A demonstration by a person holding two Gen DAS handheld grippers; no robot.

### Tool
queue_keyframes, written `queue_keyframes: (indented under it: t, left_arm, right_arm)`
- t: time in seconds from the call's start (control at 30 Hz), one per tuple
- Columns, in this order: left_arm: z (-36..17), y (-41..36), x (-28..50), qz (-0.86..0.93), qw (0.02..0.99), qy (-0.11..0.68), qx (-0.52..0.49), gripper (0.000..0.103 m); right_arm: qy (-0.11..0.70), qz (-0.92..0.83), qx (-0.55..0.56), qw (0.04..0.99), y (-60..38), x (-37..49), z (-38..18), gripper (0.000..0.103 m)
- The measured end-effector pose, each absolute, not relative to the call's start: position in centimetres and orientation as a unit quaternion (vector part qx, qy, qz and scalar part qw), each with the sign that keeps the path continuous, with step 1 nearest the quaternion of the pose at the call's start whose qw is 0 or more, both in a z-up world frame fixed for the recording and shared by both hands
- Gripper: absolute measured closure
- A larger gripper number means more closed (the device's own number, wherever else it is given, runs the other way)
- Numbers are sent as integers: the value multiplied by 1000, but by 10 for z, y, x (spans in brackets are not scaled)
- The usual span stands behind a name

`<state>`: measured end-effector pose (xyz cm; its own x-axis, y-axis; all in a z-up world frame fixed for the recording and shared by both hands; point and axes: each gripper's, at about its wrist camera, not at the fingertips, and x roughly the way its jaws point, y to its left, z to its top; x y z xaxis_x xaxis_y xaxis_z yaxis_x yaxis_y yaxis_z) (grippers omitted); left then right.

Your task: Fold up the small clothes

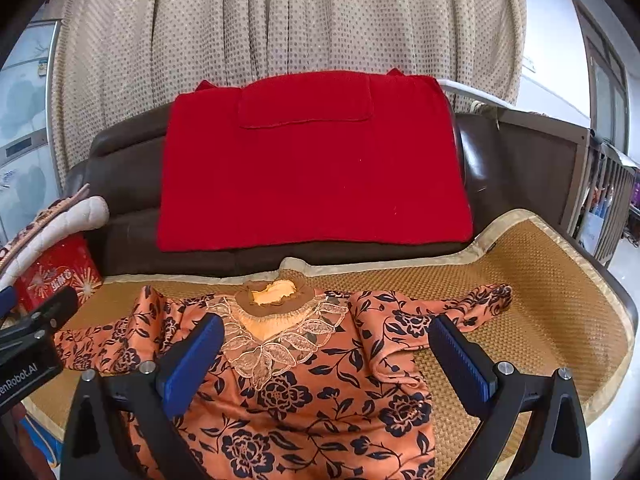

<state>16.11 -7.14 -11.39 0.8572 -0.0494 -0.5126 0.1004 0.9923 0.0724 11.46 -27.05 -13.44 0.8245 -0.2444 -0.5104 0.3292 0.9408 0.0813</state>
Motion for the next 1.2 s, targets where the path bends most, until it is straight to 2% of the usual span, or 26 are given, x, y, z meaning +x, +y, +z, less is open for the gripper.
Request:
queue_keyframes:
  t: [0.3,0.47,0.67,0.77,0.83,1.0,1.2]
  left_arm:
    - [-140,-89,199,-39,957,284,50,0]
    - [-171,-99,230,-35,956,288,40,0]
    - [-243,-107,271,-27,937,343,61,0]
    - [-257,-107,290,-17,928,367,66,0]
    - [-259,-106,296,-8,929,363,63,0]
    - [-267,-115,304,-13,925,372,73,0]
    - [-273,-130,300,-20,928,357,106,0]
  right_arm:
    - [268,-152,82,948,-282,148,-162,0]
    - [270,-151,111,945,-315,169,-189,0]
    - [268,-204,264,904,-441,170,-244,0]
    - [244,-177,444,844,-521,157,-281,0]
    - [225,-180,521,803,-559,149,-304,0]
    - [201,-193,574,770,-608,153,-318,1]
    - [228,-224,569,758,-640,193,-330,16]
